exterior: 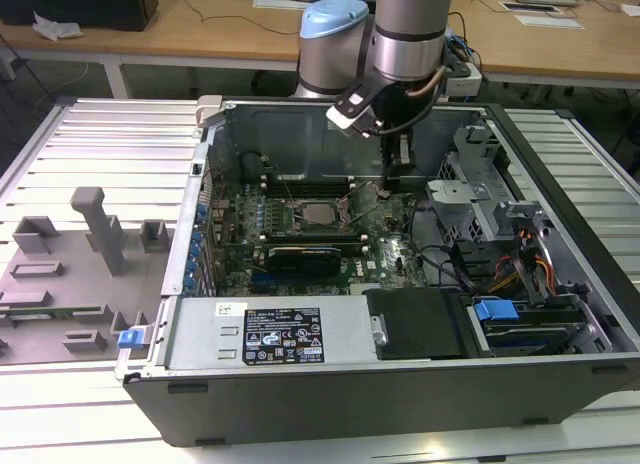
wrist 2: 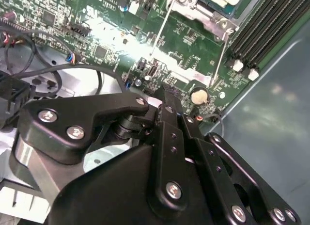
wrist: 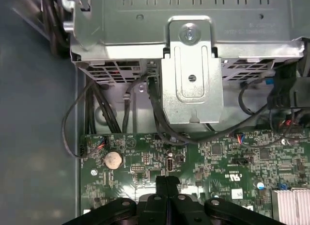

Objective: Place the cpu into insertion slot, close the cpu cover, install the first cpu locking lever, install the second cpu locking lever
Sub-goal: 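Close the cpu cover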

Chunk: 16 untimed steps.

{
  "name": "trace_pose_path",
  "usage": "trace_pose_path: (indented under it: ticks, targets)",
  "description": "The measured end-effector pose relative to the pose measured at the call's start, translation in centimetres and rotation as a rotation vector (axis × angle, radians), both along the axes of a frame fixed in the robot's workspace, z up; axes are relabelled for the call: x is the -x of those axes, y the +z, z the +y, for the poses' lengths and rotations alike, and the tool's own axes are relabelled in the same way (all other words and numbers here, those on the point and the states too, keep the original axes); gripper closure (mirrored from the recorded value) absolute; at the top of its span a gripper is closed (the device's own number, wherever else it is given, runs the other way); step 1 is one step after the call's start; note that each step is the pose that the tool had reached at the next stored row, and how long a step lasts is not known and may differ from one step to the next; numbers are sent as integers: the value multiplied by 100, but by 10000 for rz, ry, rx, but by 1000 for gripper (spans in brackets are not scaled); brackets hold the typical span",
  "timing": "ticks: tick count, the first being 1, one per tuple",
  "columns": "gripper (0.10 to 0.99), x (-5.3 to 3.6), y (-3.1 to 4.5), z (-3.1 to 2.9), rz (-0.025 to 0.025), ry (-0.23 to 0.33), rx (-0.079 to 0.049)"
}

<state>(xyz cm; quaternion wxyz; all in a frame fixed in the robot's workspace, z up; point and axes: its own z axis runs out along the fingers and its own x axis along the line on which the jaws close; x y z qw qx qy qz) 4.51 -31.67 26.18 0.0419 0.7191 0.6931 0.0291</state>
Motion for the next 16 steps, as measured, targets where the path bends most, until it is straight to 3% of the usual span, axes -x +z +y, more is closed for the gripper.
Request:
trace_pose_path:
  ticks: [7, 12, 13, 15, 16]
  targets:
    - [980, -8, -156, 0, 12, 0, -1]
    - [980, -9, -157, 0, 25, 1, 0]
    - [980, -9, -159, 0, 130, 1, -5]
    - [980, -14, -161, 0, 578, 1, -19]
    - [980, -19, -162, 0, 871, -1, -32]
